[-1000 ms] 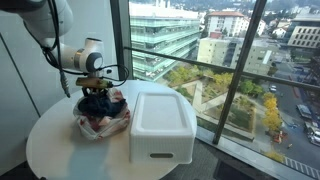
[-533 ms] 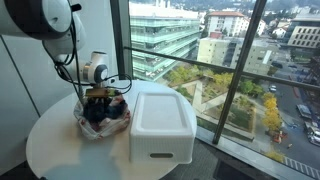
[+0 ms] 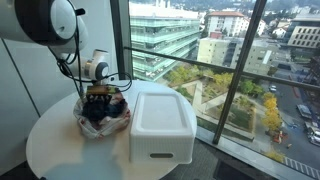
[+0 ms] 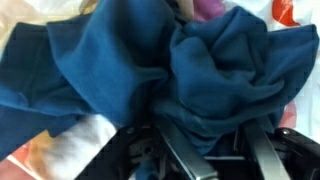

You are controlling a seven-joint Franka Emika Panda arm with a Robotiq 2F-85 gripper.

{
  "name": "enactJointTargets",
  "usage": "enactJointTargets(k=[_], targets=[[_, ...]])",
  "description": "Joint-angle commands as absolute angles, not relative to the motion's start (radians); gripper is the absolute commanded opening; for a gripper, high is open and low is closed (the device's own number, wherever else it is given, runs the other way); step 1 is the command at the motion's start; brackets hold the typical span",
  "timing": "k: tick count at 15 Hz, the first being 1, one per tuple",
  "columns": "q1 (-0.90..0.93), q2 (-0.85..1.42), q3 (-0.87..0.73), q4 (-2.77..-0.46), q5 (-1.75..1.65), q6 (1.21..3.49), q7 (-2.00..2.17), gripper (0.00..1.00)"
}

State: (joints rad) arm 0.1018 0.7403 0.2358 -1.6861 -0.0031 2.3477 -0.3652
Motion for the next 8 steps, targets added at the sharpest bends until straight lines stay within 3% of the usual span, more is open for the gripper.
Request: enactJointTargets(k=[1,3,8], targets=[[0.085,0.666,0.264,-1.707,0.029,2.388,-0.377,0.88],[0.106,0.632,0.237,-1.722,0.001,2.440,-0.346,1.00],[0.173,0.593,0.119,-1.761,-0.149,2.616,-0.238,1.00]])
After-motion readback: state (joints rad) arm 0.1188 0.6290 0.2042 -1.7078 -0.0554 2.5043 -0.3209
